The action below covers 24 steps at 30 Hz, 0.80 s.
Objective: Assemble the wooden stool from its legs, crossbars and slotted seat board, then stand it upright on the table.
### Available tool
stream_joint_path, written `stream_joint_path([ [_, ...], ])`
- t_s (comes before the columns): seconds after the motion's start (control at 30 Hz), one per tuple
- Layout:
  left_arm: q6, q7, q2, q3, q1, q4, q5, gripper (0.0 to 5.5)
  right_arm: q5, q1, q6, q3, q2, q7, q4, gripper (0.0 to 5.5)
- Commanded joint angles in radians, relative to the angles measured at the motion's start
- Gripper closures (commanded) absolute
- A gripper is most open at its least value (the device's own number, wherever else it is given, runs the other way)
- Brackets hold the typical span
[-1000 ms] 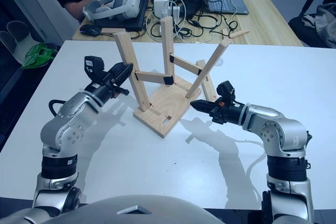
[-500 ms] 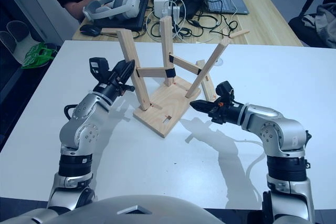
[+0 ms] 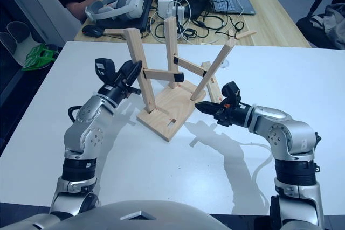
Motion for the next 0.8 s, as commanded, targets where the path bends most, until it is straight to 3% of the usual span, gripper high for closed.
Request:
stream_joint_path([
  [0.03, 0.01, -0.001, 0.003, -0.006, 0.017, -0.013, 0.018, 4.5, 0.013, -0.018, 0.001, -0.003, -0.011, -0.009, -0.016, 5.5],
  [0.8, 0.241, -0.011, 0.125, -0.108, 0.139, -0.243, 0.086, 4.5, 0.001, -0.03, -0.027, -0.005, -0.035, 0.0, -0.004, 5.5],
])
